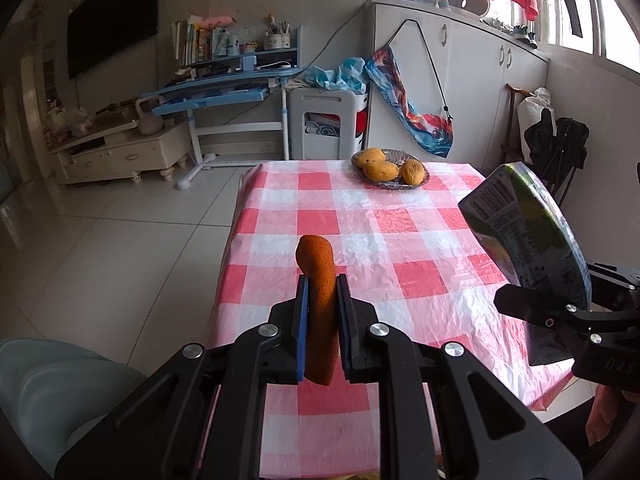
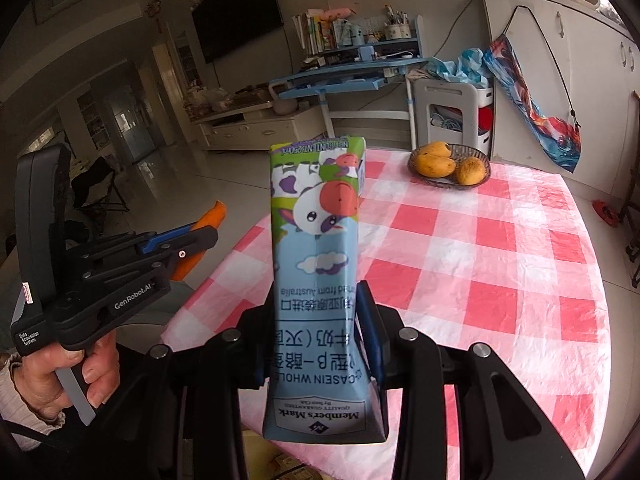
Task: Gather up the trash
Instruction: 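Lift sweet potato and milk carton and carry both toward the yellow bucket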
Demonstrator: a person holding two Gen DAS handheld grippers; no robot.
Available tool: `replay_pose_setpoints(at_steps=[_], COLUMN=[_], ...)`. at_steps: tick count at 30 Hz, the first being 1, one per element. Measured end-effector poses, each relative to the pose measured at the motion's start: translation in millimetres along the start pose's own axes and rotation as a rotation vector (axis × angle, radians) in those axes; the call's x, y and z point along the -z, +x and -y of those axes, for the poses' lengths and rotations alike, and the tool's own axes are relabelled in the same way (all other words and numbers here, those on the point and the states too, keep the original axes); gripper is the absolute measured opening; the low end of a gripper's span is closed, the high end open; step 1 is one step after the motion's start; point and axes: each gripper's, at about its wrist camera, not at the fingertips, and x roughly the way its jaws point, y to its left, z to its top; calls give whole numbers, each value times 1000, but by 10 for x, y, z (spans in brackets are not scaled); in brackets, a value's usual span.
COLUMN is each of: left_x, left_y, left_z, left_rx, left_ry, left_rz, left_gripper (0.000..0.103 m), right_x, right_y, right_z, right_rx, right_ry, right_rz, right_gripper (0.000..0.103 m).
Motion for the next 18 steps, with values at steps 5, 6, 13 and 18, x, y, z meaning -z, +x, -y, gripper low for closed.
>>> replay_pose_setpoints(at_steps=[5, 6, 13, 18], left_x=[25, 36, 109, 179], left_y=[-52, -64, -165, -259], left_z=[5, 9, -24, -51], left_rx=[-4, -5, -10, -9], left_ry=[-3, -5, -21, -31], left_rz=[8, 9, 22, 31], left_gripper=[13, 13, 13, 13], right_x=[47, 59, 114, 146], right_y=[-14, -16, -58, -106], right_z=[-56, -69, -162, -173], right_rx=[-17, -19, -40, -48], right_ry=[-11, -14, -37, -27], right_rz=[6, 6, 23, 40], right_gripper=[37, 37, 37, 37])
